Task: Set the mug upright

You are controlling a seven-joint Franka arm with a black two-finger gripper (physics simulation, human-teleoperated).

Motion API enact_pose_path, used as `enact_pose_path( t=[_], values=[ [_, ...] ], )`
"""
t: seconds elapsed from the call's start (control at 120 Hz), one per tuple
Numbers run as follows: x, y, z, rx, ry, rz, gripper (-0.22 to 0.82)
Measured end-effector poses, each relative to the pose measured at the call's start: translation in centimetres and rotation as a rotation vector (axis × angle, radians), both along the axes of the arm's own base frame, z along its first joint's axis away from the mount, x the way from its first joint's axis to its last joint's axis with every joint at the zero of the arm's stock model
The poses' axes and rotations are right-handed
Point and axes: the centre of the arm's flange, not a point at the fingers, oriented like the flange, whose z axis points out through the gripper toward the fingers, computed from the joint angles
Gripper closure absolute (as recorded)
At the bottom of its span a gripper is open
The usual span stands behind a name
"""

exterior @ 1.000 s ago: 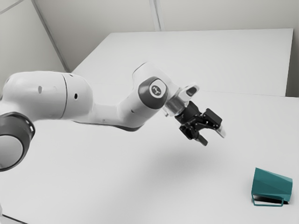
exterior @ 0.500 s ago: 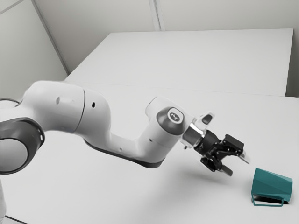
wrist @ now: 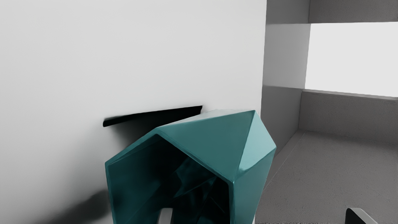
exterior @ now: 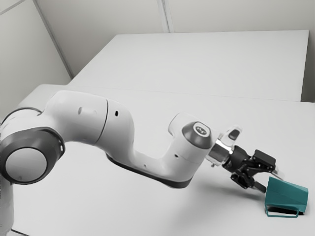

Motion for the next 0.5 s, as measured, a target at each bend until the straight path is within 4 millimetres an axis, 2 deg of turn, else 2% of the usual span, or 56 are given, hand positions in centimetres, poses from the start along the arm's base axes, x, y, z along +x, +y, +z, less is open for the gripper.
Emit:
enact_pose_path(
  t=[0.133,0.292,0.5],
  values=[
    [-0.3,-1.0,-0.8,-0.013,-0.005,-0.013,0.00],
    [-0.3,-1.6,-0.5,-0.034,-0.022,-0.018,0.02],
    [-0.2,-1.7,-0.4,-0.043,-0.045,-0.024,0.50]
  ],
)
